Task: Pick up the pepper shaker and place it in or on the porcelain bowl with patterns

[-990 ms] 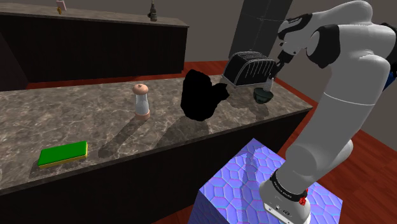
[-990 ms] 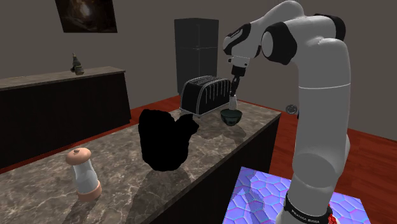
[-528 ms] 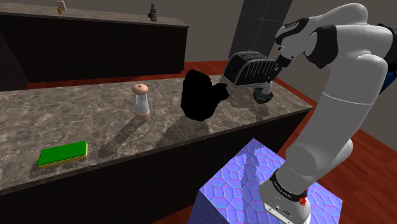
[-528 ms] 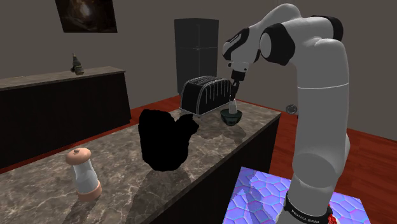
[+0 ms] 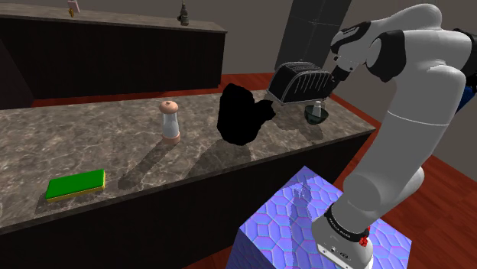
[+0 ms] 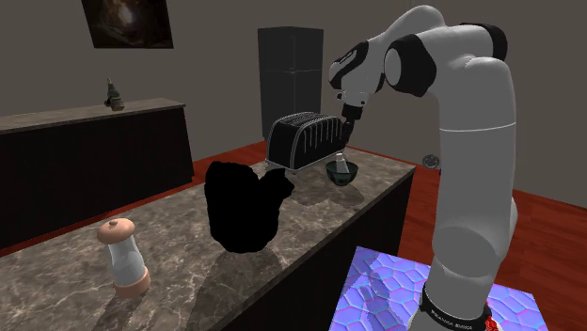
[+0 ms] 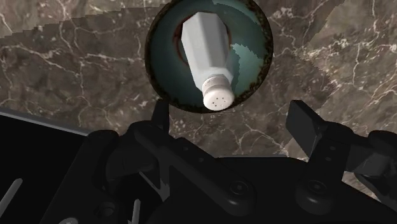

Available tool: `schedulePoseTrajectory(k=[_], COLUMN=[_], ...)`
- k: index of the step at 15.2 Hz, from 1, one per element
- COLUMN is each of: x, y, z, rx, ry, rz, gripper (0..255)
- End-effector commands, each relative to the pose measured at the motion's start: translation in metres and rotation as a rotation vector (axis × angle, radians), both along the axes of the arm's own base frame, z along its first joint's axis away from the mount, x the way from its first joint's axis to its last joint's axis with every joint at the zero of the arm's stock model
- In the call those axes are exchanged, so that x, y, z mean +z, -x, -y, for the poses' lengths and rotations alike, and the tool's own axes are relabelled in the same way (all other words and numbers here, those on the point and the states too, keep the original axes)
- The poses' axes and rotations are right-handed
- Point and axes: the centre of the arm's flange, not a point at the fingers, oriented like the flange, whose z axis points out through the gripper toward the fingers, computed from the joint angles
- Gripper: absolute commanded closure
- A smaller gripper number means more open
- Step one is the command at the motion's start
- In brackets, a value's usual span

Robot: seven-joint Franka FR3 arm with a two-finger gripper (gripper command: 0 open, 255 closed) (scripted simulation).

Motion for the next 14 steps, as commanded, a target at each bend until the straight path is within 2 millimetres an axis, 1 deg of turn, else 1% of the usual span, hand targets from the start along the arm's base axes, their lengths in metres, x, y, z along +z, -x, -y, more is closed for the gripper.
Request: schedulePoseTrajectory(k=[1,2,5,6,14], x=[0.000,0.000,0.039,0.049,0.049], y=[0.000,0.000,0.006,0.007,0.007], z=[0.000,0.000,0.003,0.004,0.004], rx=[0.000,0.000,0.000,0.000,0.000], ry=[0.000,0.000,0.000,0.000,0.000], rz=[0.000,0.000,0.000,0.000,0.000], gripper=[0,0,0,0,0])
